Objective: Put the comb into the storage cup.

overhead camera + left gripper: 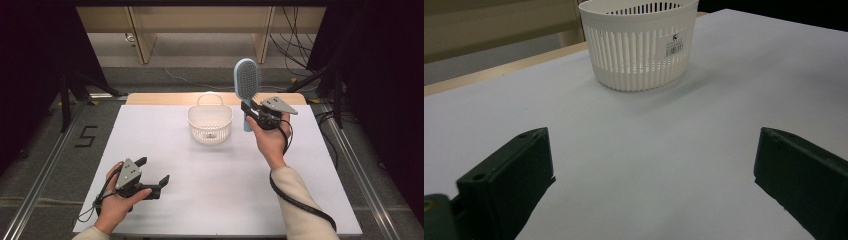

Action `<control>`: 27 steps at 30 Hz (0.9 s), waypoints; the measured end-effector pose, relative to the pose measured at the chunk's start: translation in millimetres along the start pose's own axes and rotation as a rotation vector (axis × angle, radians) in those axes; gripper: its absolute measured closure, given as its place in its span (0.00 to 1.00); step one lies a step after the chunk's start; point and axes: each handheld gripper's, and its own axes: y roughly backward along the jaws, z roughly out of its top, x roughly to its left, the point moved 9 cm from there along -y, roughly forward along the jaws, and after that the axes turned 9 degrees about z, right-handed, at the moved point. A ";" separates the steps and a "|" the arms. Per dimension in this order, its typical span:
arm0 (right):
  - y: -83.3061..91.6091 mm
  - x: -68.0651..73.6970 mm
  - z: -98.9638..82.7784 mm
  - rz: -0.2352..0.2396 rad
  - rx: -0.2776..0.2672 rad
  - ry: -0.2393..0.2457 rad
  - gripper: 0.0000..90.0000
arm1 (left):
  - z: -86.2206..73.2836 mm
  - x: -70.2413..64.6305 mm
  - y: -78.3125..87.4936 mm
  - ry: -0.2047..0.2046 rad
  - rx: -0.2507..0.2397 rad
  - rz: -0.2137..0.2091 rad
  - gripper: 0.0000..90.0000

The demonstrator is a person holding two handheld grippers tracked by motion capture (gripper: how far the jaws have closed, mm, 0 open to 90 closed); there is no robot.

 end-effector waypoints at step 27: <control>-6.1 3.4 4.7 0.005 -0.005 -0.003 0.78 | 0.5 0.0 0.1 -0.001 -0.002 0.001 0.02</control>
